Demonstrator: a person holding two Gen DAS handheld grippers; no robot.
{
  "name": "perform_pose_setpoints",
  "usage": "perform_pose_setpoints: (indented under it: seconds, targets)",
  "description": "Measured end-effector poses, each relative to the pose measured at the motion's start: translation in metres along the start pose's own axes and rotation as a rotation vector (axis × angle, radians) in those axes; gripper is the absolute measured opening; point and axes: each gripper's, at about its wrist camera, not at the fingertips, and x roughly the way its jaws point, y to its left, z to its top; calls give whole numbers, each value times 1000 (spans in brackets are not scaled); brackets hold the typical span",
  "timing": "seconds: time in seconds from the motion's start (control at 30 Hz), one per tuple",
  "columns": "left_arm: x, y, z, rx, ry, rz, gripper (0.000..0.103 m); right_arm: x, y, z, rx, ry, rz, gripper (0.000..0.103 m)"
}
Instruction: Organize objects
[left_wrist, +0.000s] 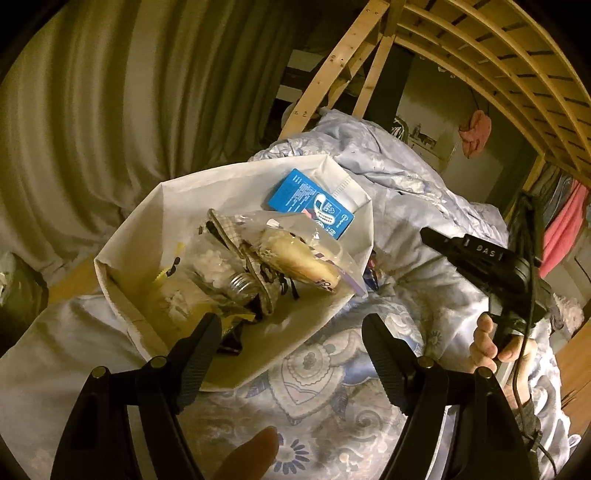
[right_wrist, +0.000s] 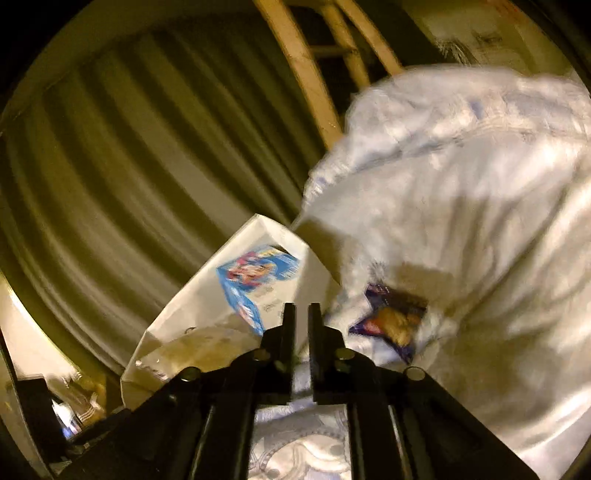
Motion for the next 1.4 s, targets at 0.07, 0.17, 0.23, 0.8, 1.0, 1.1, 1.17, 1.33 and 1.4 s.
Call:
perform_pose_setpoints:
  seconds: [0.07,0.17,0.23,0.8,1.0,1.1,1.17,1.33,1.4]
  targets:
    - [0,1,0,-2,0,-7,77,8,-13,-2,80,43,-29,52]
    - [3,1,-1,4,18,-41,77,22,-30,-7,164,111,-54,56]
    - [8,-1,-3,20,42,-60,77,31,-37,-11,199,157,-32,56]
    - [11,-11,-9,81,58,-2,77,141,-84,-9,332,272,-195,49]
    - [5,-8,-7,68,32,-21,77,91,-78,-23,337,117,-74,42]
    - [-1,-8,-5,64,6,-26,77,54,-60,-21,333,36,1,42]
    - [-3,-7,-4,62,-7,-24,77,32,-42,-15,296,2,47,42]
    - [-16,-3,1,53,-53,-44,77,-5,20,-2,178,0,183,42]
    - [-22,1,3,44,-77,-46,77,-10,46,1,139,31,225,43]
